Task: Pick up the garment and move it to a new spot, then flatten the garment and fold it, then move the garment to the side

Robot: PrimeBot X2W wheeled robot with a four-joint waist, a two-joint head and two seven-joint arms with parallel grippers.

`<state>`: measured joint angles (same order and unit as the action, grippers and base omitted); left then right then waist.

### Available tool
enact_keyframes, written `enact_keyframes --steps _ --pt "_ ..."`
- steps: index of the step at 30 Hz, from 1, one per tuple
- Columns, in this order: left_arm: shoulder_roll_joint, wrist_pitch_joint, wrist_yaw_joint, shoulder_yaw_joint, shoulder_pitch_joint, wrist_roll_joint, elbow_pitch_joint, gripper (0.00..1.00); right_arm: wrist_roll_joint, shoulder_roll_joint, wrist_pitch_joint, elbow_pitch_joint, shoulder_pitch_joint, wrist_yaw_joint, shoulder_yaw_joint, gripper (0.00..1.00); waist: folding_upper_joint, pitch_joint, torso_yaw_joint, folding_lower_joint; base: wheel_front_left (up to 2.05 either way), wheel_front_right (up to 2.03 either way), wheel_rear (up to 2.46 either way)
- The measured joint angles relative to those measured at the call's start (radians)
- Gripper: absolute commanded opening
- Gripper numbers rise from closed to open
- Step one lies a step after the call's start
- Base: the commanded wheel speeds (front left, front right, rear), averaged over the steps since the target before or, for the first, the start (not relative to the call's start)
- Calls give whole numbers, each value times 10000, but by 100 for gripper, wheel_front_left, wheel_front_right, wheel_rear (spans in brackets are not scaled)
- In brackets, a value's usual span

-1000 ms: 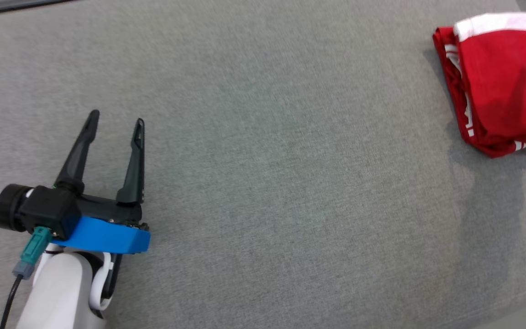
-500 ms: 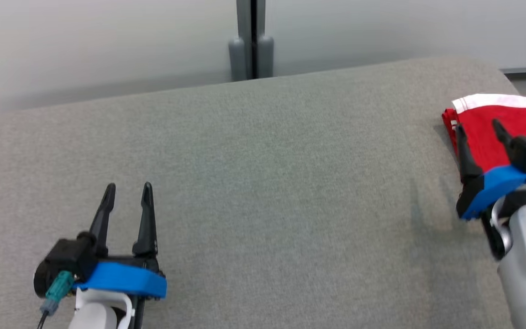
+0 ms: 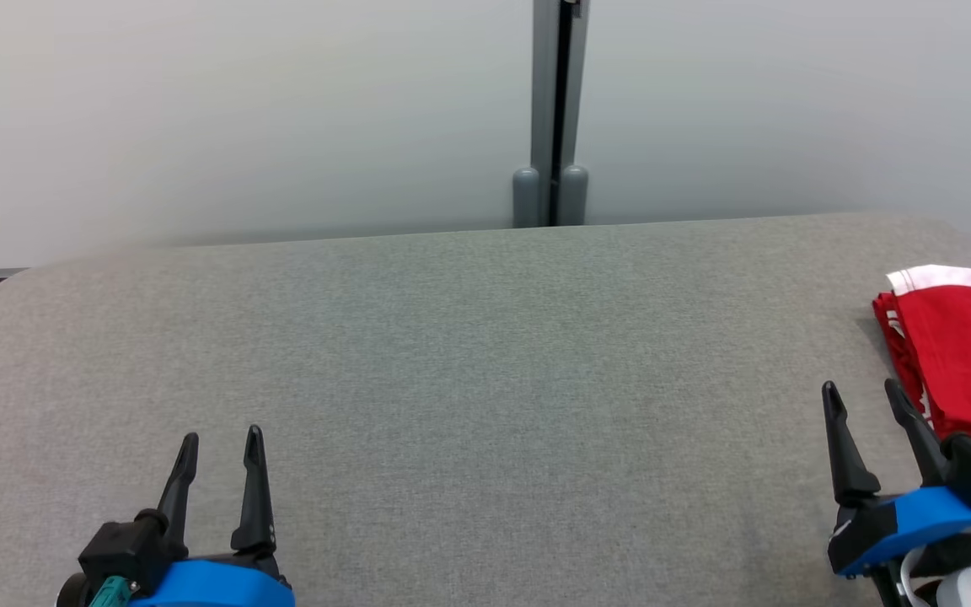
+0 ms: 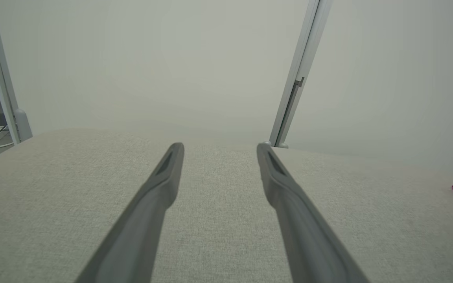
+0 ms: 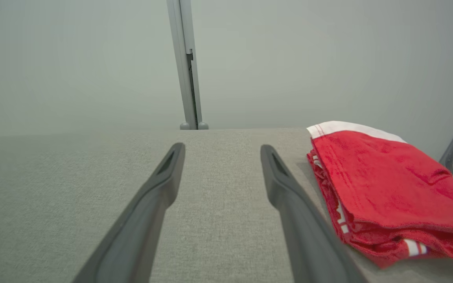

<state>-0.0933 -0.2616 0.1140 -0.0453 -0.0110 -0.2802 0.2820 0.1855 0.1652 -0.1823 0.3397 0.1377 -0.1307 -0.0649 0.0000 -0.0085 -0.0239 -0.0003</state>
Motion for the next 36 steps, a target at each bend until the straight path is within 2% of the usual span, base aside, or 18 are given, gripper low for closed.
enact_keyframes --steps 6,12,20,36 --pt "58 0 61 75 93 73 314 100 -242 -403 437 -1143 -816 0 -336 100 0 -157 239 1 0 0 0" --pt "79 0 98 111 93 63 596 100 -337 -604 759 -1651 -1036 0 -416 100 0 -244 224 2 0 0 0" --pt "86 0 104 38 27 2 880 100 -366 -748 920 -1831 -1218 0 -401 100 0 -280 126 3 0 0 0" --pt "-44 0 119 -123 -153 -84 1070 100 -151 -639 734 -1350 -1059 0 -56 100 0 -226 62 3 0 0 0"
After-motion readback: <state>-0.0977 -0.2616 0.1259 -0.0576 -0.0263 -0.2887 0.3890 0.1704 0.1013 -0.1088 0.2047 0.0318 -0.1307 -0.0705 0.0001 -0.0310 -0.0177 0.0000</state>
